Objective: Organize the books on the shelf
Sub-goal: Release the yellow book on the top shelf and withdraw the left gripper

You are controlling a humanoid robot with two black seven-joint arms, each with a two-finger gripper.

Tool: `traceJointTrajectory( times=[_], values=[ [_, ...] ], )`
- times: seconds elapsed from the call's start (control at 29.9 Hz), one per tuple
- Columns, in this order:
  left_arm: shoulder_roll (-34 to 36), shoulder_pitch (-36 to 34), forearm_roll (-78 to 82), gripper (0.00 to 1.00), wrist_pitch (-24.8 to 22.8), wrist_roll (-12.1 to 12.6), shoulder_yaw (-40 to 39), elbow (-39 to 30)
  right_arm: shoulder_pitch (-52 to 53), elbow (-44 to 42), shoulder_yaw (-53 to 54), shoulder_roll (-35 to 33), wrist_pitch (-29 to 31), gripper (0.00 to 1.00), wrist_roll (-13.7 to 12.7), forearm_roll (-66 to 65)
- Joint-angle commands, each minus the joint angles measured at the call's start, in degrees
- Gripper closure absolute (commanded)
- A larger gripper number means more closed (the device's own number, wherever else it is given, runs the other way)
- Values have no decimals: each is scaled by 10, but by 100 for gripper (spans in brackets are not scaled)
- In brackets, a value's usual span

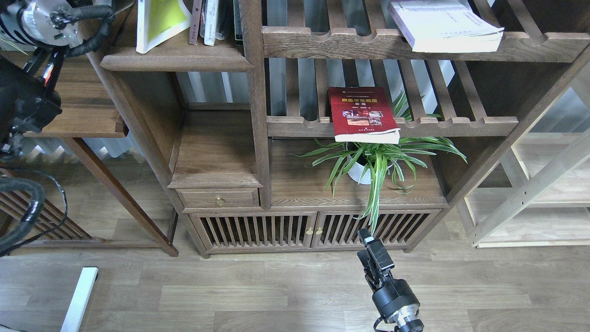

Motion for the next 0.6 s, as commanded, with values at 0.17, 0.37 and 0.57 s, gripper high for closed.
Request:
traceJointTrajectory(
  times=[0.17,0.37,0.57],
  values=[
    [-23,-19,-7,72,8,-26,-4,23,-1,0,0,0,0,1,0,0],
    [-23,-34,-8,72,8,-31,-7,29,-1,-1,-3,0,0,1,0,0],
    [-24,-37,-9,69,8,-53,-7,36,-1,-1,-4,0,0,1,0,0]
  ],
)
